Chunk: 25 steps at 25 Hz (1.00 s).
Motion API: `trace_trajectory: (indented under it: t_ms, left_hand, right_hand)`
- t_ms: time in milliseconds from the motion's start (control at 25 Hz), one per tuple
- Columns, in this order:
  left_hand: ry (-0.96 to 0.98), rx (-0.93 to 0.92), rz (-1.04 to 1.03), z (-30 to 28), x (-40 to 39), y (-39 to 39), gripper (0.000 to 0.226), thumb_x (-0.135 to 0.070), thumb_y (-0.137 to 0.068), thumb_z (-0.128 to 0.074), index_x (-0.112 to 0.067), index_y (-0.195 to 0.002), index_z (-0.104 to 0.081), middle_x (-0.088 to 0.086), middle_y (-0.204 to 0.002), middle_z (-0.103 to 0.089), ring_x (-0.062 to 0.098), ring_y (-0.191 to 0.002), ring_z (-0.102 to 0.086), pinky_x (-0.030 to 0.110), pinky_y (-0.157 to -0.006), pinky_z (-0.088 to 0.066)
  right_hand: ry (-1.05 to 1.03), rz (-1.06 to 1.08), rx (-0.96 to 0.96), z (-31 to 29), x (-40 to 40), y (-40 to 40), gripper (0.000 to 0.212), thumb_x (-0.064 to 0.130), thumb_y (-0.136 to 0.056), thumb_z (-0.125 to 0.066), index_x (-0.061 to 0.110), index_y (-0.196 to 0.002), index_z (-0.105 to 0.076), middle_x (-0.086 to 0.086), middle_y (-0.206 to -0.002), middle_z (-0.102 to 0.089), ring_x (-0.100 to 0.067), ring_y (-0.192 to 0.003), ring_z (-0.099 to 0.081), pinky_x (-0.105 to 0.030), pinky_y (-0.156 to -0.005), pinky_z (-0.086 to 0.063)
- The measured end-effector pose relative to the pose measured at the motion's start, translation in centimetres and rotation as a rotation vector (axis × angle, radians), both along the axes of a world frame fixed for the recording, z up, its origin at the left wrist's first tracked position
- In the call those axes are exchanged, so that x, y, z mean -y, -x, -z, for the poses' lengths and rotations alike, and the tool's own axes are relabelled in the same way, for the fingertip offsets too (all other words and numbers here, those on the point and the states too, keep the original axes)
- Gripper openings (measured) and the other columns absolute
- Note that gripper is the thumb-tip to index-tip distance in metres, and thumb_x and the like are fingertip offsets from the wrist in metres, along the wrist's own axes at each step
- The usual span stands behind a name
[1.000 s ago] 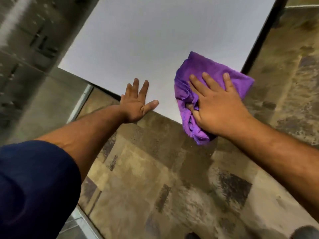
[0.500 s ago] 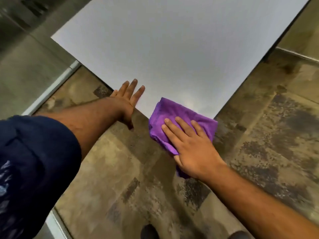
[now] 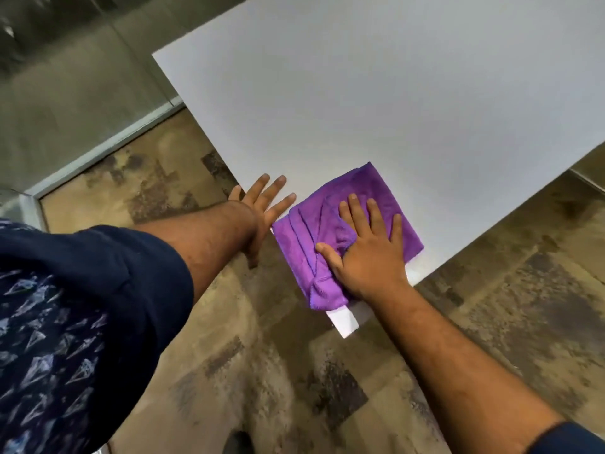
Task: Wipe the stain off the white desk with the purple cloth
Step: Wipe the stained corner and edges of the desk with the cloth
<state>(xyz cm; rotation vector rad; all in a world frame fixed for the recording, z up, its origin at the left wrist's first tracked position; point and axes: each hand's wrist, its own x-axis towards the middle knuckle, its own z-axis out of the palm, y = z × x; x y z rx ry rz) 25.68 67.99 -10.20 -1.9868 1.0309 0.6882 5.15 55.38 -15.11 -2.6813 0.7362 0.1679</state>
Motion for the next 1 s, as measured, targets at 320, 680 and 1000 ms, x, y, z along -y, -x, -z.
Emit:
trace_trajectory:
  t_ms: [320, 680, 1000]
  left_hand:
    - [0.066, -0.016, -0.002, 0.3, -1.1, -0.7, 0.160, -0.057, -0.069, -0.088, -0.038, -0.120, 0.062, 0.001, -0.133, 0.072, 0.034, -0.143, 0.050, 0.072, -0.123, -0.006]
    - [-0.038, -0.016, -0.006, -1.0, -0.2, -0.5, 0.168, -0.055, -0.061, -0.093, -0.030, -0.134, 0.056, 0.010, -0.141, 0.068, 0.041, -0.139, 0.052, 0.077, -0.120, -0.012]
    - [-0.045, -0.052, 0.000, -2.7, 1.2, 0.5, 0.163, -0.028, -0.065, -0.094, -0.025, -0.139, 0.051, 0.016, -0.147, 0.061, 0.046, -0.146, 0.043, 0.068, -0.123, -0.016]
  right_hand:
    - [-0.010, -0.429, 0.061, 0.6, -3.7, 6.7, 0.093, 0.062, -0.092, -0.053, 0.035, -0.169, -0.008, 0.007, -0.179, -0.006, -0.023, -0.165, -0.001, -0.061, -0.130, -0.005]
    - [-0.133, 0.191, -0.011, -2.1, 9.1, 10.7, 0.094, 0.028, -0.097, -0.072, 0.023, -0.169, -0.013, 0.005, -0.178, -0.012, -0.029, -0.165, -0.007, -0.066, -0.128, -0.015]
    - [-0.256, -0.148, -0.196, -2.4, -3.4, 9.6, 0.100, 0.032, -0.101, -0.062, 0.040, -0.166, 0.013, 0.012, -0.175, 0.025, -0.026, -0.160, 0.029, -0.068, -0.124, 0.008]
